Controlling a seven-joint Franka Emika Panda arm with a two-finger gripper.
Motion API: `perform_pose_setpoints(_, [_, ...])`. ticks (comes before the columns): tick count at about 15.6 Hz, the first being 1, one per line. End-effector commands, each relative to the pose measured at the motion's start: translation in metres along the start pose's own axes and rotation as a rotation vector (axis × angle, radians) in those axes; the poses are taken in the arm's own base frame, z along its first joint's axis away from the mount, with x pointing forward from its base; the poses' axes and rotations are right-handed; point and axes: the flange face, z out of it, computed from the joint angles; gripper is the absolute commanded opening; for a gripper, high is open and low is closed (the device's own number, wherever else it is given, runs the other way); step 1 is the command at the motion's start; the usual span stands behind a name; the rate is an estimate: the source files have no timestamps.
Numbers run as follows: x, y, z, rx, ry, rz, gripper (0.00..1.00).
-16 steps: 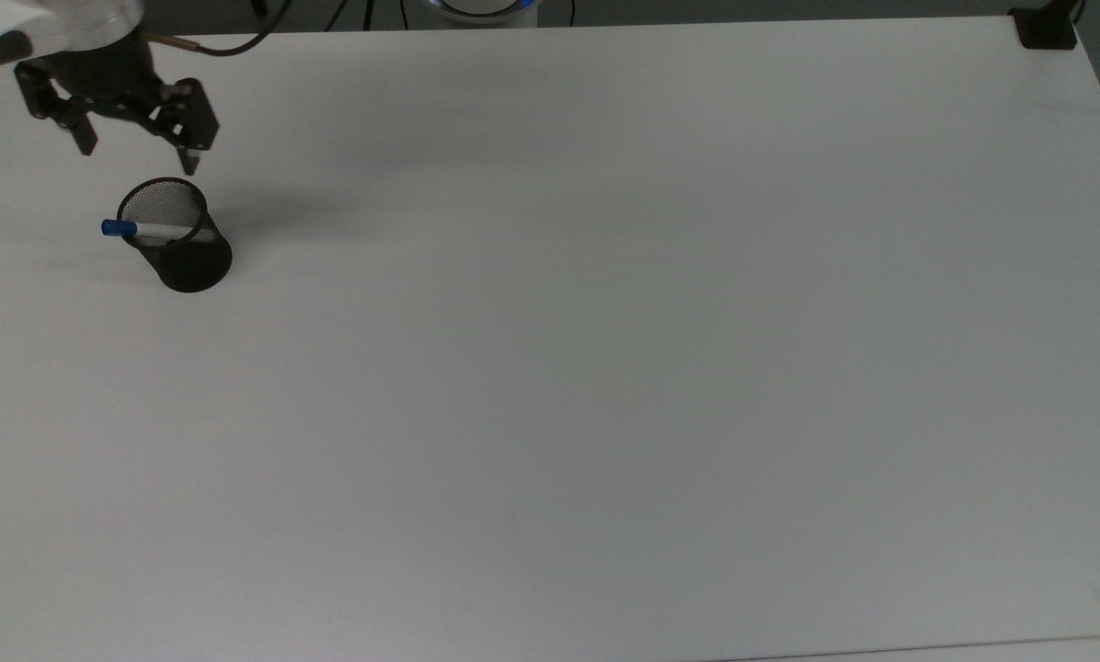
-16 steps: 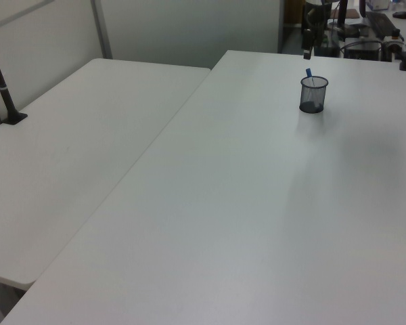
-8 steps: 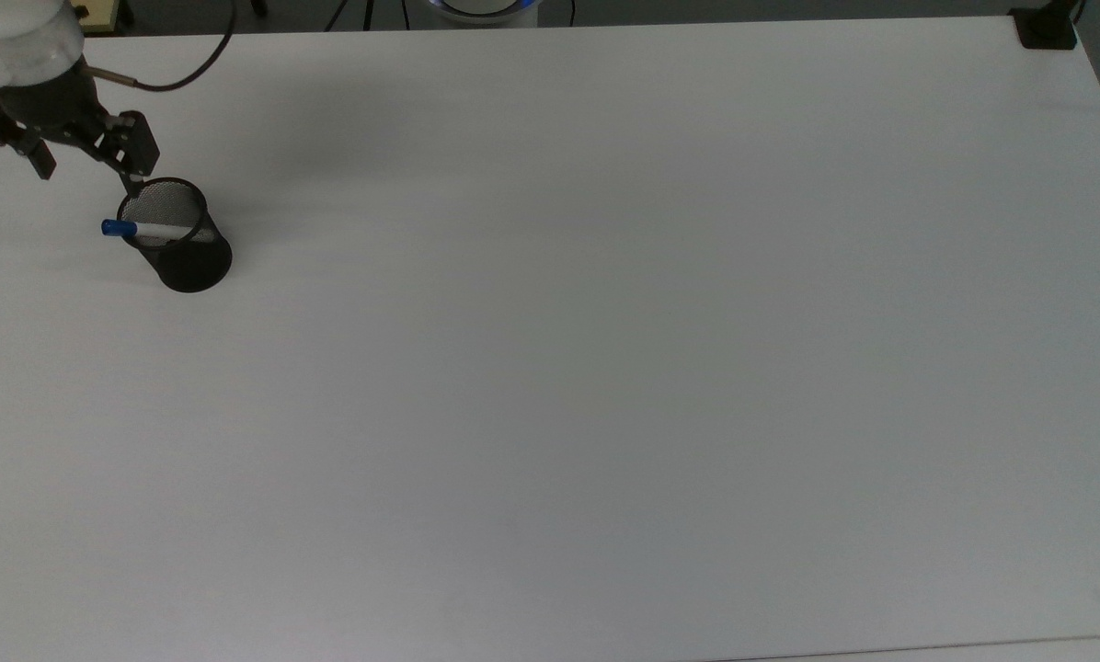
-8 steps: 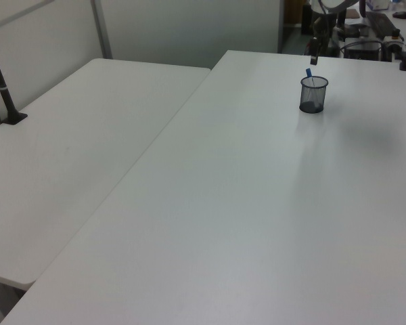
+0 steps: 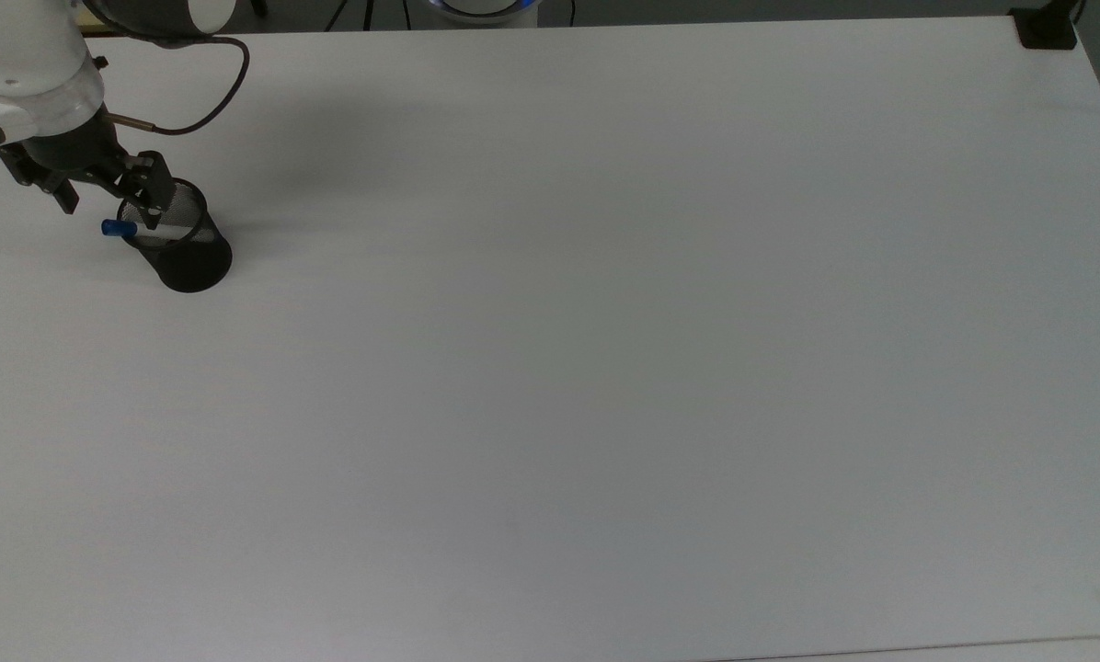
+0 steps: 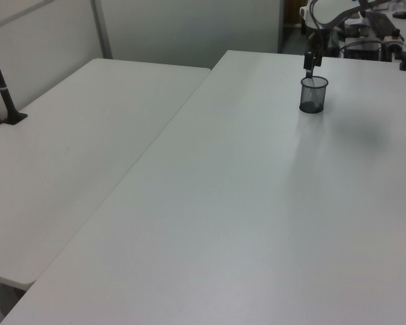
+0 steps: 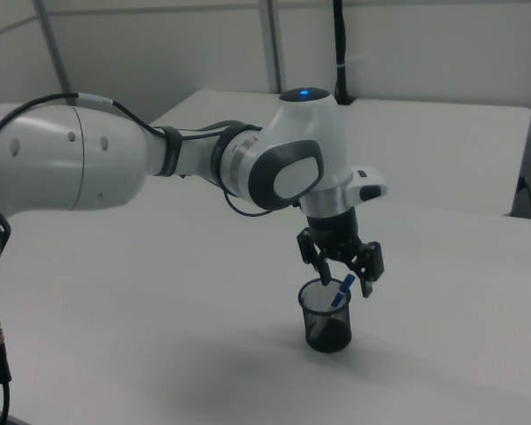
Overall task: Remove the marker
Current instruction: 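Lower the gripper and close it on the blue-capped marker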
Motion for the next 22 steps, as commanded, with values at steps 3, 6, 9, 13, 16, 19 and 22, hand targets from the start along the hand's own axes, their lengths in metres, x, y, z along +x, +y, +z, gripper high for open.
perform_pose_setpoints(3, [0.008, -0.004, 0.006, 0.003, 0.054, -0.003, 0.44])
perform_pose_setpoints(6, [0.01, -0.009, 0.009, 0.007, 0.051, 0.034, 0.42])
perform_pose_setpoints(9, [0.01, -0.009, 0.008, 0.007, 0.051, 0.034, 0.39])
perform_pose_setpoints(13, [0.011, -0.012, 0.007, 0.009, 0.052, 0.03, 0.31])
perform_pose_setpoints(16, [0.011, -0.013, 0.005, 0.009, 0.052, 0.028, 0.26])
perform_pose_setpoints(19, [0.011, -0.014, -0.001, 0.011, 0.056, 0.027, 0.23])
perform_pose_setpoints(22, [0.011, -0.014, -0.008, 0.031, 0.073, 0.043, 0.13])
